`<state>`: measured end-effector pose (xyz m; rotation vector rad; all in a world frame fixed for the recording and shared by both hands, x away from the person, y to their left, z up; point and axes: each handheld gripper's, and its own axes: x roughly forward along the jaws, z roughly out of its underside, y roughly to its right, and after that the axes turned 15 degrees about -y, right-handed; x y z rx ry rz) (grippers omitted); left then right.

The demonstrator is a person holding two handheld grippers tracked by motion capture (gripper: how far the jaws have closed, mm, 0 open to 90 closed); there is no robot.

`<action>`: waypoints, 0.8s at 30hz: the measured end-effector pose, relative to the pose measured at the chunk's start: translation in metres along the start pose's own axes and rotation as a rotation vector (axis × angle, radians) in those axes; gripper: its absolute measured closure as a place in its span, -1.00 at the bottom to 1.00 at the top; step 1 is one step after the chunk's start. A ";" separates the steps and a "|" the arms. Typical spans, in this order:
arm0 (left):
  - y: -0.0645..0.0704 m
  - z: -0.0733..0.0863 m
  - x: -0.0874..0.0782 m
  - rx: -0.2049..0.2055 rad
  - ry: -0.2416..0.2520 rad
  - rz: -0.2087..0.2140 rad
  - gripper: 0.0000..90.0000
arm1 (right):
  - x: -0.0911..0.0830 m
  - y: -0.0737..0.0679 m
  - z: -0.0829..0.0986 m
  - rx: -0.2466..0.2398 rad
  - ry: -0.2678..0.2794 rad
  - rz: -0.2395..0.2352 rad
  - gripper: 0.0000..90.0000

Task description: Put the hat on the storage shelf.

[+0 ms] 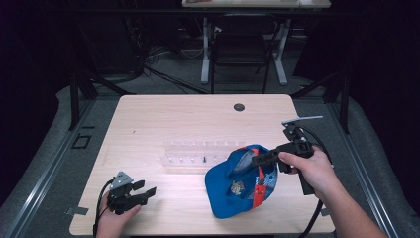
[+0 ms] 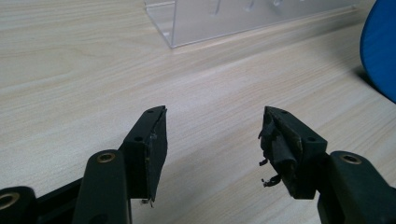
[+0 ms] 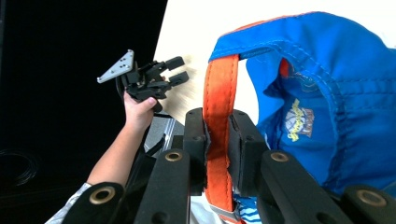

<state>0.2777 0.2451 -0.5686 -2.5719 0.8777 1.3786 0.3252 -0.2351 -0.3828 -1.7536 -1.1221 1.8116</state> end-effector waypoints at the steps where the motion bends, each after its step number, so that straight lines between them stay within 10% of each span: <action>1: 0.000 0.000 0.000 -0.001 0.003 0.003 -0.08 | 0.000 -0.002 -0.001 -0.002 0.001 -0.006 0.75; 24: 0.004 -0.003 0.005 0.018 -0.005 0.003 -0.06 | -0.017 -0.031 -0.008 -0.059 0.052 -0.039 0.75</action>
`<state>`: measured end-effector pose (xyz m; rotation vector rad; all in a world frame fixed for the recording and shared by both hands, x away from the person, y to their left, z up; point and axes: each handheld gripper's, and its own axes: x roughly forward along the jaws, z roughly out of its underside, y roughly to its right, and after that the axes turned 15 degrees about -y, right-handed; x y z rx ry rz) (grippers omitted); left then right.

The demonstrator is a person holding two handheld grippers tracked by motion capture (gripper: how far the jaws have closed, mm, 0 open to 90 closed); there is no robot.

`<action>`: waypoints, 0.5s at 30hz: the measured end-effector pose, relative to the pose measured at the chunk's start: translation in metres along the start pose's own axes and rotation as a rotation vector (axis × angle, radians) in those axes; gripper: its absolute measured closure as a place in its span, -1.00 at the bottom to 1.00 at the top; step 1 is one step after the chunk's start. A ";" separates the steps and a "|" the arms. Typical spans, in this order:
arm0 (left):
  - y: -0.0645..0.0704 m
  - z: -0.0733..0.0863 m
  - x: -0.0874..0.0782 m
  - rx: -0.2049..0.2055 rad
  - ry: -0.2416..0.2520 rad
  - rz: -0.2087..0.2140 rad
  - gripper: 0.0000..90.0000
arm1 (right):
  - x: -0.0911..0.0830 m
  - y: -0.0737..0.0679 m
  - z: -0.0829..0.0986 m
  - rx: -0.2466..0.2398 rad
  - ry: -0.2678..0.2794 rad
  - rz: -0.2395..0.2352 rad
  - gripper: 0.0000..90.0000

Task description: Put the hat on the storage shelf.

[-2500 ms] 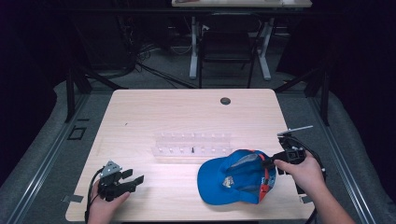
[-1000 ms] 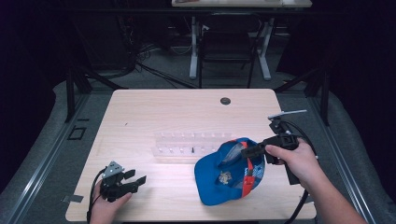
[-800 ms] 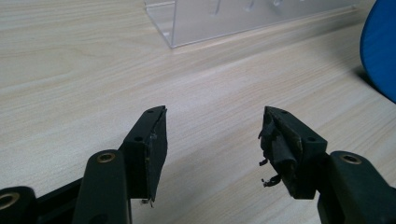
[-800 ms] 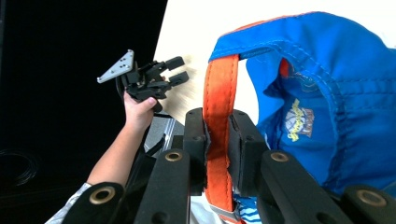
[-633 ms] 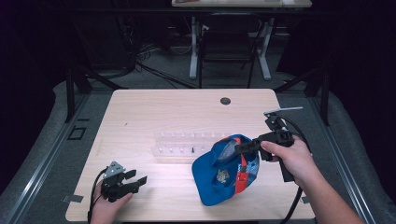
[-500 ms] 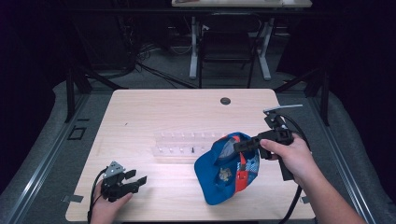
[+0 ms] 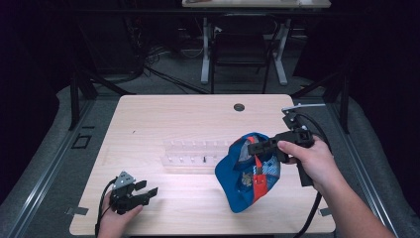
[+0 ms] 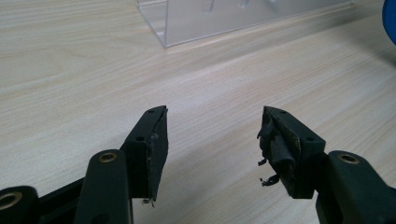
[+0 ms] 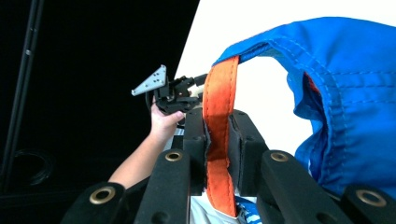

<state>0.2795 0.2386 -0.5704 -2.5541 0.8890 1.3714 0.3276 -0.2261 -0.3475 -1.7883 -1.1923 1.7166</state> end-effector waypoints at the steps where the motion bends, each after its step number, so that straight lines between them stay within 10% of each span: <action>1: 0.001 -0.001 -0.001 0.003 -0.003 0.000 -0.06 | -0.001 0.000 -0.001 0.002 0.003 -0.003 0.75; 15: 0.015 -0.011 -0.005 0.029 0.032 0.016 0.00 | -0.001 -0.010 -0.014 -0.014 0.026 -0.007 0.75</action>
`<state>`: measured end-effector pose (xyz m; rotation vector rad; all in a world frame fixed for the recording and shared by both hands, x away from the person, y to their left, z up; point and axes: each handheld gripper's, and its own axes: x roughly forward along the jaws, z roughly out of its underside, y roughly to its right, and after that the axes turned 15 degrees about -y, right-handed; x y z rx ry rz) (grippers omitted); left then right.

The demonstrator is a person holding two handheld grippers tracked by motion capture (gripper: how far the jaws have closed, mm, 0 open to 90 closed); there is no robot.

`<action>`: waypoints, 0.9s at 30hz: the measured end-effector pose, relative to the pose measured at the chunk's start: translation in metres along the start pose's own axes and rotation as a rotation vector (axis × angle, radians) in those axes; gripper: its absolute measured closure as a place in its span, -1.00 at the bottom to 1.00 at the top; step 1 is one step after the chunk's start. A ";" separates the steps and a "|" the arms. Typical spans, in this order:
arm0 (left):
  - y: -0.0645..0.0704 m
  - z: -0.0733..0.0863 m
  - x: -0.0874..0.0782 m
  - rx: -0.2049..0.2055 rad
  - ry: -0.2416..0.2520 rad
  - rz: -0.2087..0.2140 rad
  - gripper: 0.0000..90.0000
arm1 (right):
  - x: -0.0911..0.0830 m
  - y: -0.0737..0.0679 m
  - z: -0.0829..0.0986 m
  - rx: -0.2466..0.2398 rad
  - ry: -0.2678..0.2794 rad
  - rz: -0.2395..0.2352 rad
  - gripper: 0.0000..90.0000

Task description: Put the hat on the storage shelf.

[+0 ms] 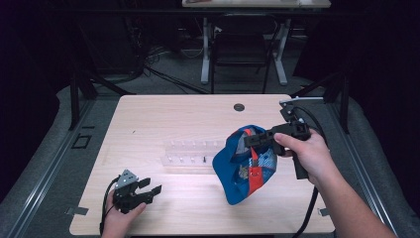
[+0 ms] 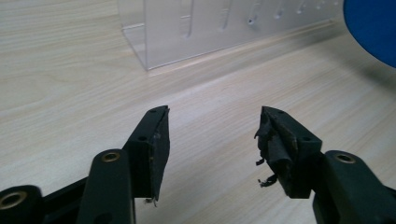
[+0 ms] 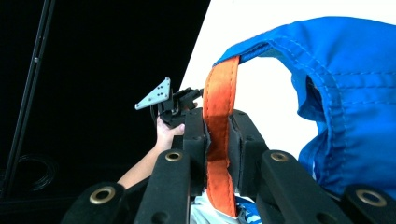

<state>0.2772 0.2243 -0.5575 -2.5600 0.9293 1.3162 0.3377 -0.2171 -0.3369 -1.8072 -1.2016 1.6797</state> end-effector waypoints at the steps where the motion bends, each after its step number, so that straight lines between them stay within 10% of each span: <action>1: 0.002 -0.001 -0.001 0.014 -0.006 0.002 0.02 | 0.000 -0.001 -0.001 0.004 0.002 -0.001 0.75; 27: 0.101 -0.044 0.011 0.276 0.056 0.071 0.05 | 0.010 -0.021 -0.019 -0.028 0.014 -0.022 0.75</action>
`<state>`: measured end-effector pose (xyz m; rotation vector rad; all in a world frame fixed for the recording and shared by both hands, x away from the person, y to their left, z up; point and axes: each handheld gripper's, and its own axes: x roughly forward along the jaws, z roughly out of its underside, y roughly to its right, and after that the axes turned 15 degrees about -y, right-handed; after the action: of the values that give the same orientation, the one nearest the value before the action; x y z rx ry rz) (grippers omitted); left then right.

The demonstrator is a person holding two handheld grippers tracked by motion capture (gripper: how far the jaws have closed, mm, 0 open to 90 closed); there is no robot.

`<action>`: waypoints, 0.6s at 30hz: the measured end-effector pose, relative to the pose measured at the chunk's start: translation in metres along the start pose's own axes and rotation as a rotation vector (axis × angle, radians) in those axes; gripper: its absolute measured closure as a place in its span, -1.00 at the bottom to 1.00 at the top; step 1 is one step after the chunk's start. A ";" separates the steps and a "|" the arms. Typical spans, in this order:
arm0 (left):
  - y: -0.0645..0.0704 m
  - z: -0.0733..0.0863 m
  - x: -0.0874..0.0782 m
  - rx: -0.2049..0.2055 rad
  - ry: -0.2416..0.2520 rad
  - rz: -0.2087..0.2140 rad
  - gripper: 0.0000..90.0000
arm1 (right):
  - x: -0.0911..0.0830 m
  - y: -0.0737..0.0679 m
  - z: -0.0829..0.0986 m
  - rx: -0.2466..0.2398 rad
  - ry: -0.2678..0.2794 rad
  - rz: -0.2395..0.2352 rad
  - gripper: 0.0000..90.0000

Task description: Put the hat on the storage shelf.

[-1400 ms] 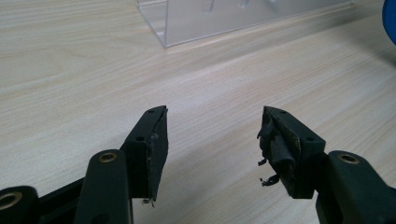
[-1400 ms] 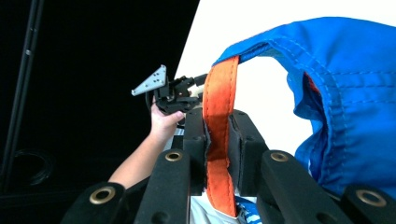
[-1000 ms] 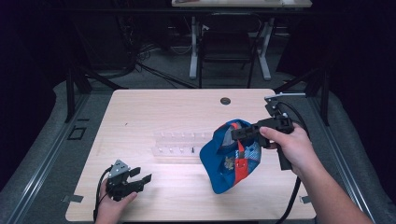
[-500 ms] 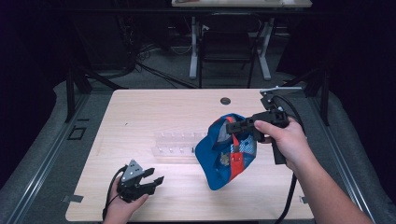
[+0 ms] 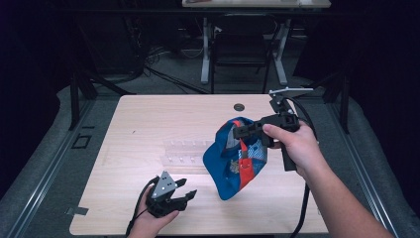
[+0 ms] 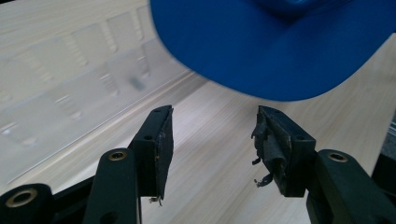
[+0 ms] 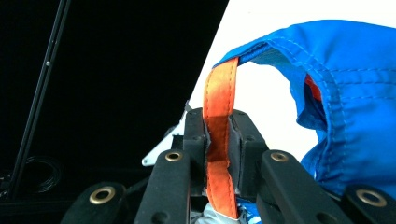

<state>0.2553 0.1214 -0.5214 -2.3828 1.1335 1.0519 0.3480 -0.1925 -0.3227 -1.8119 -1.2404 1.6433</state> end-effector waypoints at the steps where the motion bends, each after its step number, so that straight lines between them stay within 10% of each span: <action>1: 0.003 -0.002 0.001 0.004 0.005 0.007 0.05 | 0.001 -0.001 -0.001 0.003 0.003 -0.002 0.75; 18: 0.038 -0.022 0.010 0.074 0.038 0.040 0.02 | 0.017 -0.009 -0.013 -0.023 0.000 -0.022 0.75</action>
<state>0.2414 0.0801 -0.5116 -2.3409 1.2171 0.9634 0.3556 -0.1702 -0.3229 -1.8053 -1.2797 1.6235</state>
